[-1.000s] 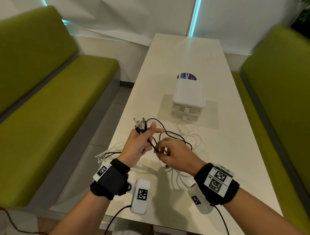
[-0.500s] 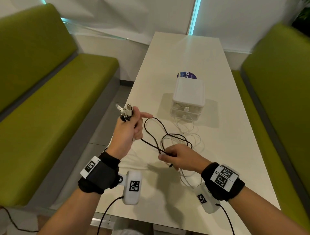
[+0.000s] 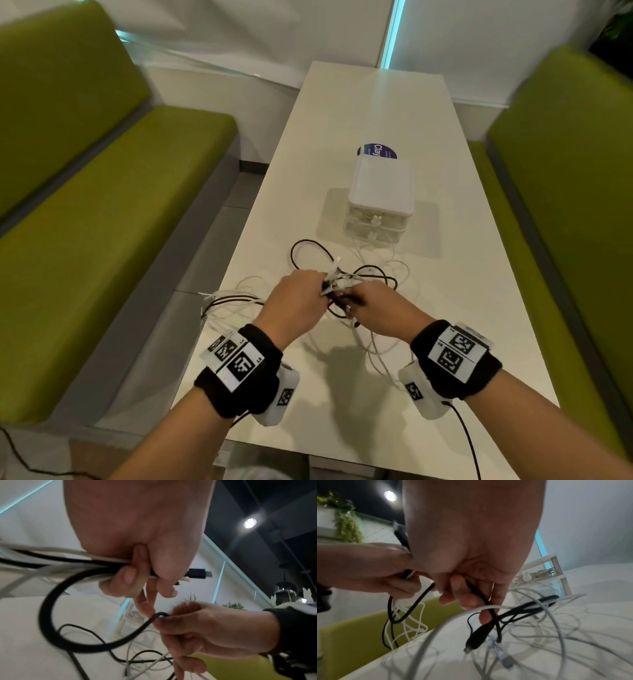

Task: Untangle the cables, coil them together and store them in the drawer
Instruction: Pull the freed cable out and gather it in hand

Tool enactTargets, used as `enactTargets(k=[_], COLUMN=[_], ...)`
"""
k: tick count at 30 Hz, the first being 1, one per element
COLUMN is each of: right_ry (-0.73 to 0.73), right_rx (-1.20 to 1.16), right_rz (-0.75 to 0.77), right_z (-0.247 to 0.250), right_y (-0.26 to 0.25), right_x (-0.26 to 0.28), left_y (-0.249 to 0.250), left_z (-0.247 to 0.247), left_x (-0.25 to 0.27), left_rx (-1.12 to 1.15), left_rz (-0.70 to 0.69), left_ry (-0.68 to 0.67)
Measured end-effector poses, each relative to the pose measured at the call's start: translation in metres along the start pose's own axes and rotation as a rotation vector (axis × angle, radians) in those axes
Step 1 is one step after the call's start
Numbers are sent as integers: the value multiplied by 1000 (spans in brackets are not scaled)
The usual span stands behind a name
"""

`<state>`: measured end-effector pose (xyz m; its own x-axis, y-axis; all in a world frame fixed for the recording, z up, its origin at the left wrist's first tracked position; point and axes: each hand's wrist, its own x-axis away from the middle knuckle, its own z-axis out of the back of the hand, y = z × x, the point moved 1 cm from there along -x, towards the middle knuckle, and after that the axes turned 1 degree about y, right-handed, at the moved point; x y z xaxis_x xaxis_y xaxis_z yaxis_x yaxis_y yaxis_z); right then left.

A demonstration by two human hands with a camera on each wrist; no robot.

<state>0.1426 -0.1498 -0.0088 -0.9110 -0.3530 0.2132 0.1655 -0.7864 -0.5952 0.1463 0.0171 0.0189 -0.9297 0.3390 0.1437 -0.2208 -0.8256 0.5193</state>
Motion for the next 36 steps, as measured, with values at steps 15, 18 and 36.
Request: enactTargets(k=[15,18,36], right_ry=[140,157,94], right_rx=[-181,-201,-126], right_rz=[-119,-109,-55], right_z=[-4,-2,1], right_y=[2,-1,0], right_x=[0,0,3], left_y=[-3,0,-10], left_z=[34,38,21], left_x=[3,6,4], left_rx=[1146,1151,711], left_rz=[127,89,21], left_ry=[397,489,210])
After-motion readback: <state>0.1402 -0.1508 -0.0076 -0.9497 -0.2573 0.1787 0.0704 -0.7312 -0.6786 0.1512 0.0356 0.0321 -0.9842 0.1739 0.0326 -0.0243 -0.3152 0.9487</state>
